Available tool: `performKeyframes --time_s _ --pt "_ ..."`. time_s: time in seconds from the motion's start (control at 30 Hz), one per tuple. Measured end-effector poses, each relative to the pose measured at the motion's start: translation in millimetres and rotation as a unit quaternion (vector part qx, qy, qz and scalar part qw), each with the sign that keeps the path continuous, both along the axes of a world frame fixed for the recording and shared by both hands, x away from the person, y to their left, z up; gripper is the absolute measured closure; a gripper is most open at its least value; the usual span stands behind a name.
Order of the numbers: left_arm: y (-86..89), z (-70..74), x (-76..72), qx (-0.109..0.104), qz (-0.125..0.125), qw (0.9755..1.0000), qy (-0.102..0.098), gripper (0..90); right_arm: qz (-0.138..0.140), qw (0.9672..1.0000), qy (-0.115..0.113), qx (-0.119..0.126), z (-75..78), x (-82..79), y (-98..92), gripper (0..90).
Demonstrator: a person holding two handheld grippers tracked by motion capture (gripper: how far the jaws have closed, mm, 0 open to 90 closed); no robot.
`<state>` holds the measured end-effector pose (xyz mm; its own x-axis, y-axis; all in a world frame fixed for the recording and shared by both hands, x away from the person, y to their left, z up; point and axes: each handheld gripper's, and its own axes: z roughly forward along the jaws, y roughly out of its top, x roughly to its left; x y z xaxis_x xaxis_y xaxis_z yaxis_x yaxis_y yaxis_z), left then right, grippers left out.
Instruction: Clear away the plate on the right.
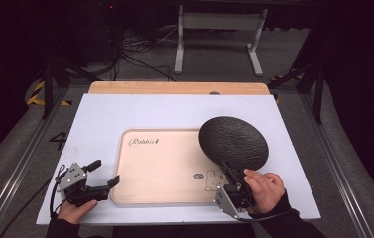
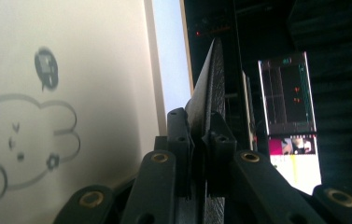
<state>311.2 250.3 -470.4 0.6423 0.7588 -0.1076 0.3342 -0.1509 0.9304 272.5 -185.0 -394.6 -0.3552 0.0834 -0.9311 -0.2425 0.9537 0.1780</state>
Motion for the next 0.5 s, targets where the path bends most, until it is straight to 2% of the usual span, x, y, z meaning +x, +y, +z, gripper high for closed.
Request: performKeyframes --time_s 0.13,0.3,0.5 --pt "0.1 -0.1 0.8 -0.001 -0.001 1.0000 0.002 11.1 0.021 0.9997 0.007 0.015 6.8 1.0 12.5 83.9" --pt "0.1 -0.1 1.0 -0.001 -0.003 1.0000 0.003 11.2 0.037 0.9993 -0.001 0.006 8.0 1.0 28.6 84.0" --pt "0.0 0.0 1.5 0.000 -0.003 1.0000 0.007 11.2 0.047 0.9989 0.001 0.001 8.7 -0.6 39.2 84.0"
